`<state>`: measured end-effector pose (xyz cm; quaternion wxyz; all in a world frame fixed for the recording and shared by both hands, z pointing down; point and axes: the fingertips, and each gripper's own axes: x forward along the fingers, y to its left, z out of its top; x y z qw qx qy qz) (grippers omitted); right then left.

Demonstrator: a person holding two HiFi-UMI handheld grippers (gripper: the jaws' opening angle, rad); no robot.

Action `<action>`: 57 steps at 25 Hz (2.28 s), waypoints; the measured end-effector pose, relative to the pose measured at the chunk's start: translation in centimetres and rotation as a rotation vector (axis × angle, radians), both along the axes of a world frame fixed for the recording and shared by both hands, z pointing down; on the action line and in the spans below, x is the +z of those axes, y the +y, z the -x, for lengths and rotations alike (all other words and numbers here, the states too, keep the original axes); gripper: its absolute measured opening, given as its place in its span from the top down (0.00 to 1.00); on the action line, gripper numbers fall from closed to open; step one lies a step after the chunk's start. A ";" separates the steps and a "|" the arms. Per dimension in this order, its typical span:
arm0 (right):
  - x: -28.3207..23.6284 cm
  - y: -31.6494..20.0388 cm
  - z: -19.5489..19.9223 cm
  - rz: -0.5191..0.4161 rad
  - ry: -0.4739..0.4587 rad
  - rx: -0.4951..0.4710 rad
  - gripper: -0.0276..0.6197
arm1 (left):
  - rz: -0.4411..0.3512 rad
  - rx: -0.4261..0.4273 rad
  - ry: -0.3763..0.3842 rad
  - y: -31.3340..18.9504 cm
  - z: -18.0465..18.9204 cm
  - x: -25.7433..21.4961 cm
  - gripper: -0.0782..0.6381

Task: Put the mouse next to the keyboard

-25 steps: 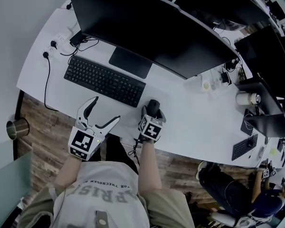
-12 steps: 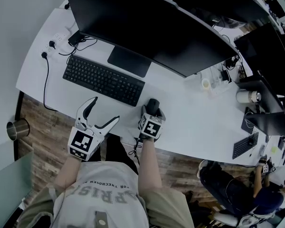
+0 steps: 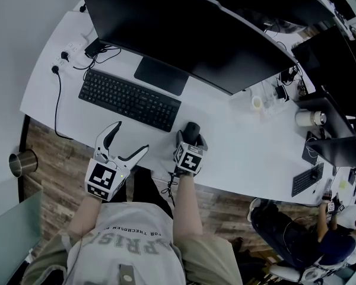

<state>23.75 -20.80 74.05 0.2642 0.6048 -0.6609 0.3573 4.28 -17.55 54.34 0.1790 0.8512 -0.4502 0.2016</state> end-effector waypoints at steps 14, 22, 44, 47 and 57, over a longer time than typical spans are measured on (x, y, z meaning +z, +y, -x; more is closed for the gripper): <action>-8.7 -0.1 -0.1 -0.271 0.009 0.017 0.44 | -0.052 0.020 -0.004 -0.9 1.3 -1.6 0.33; -19.8 2.0 1.2 -0.583 -0.064 0.040 0.44 | -0.167 0.082 0.036 -1.7 0.8 -5.4 0.33; -34.4 9.0 5.6 -0.902 0.138 0.057 0.95 | -0.385 0.137 0.150 -0.3 1.3 -13.9 0.85; -35.1 9.6 6.0 -0.915 0.143 0.054 0.95 | -0.406 0.150 0.165 0.2 1.4 -14.6 0.88; -38.2 10.5 5.6 -0.983 0.171 0.071 0.96 | -0.461 0.140 0.198 0.8 1.7 -16.3 0.88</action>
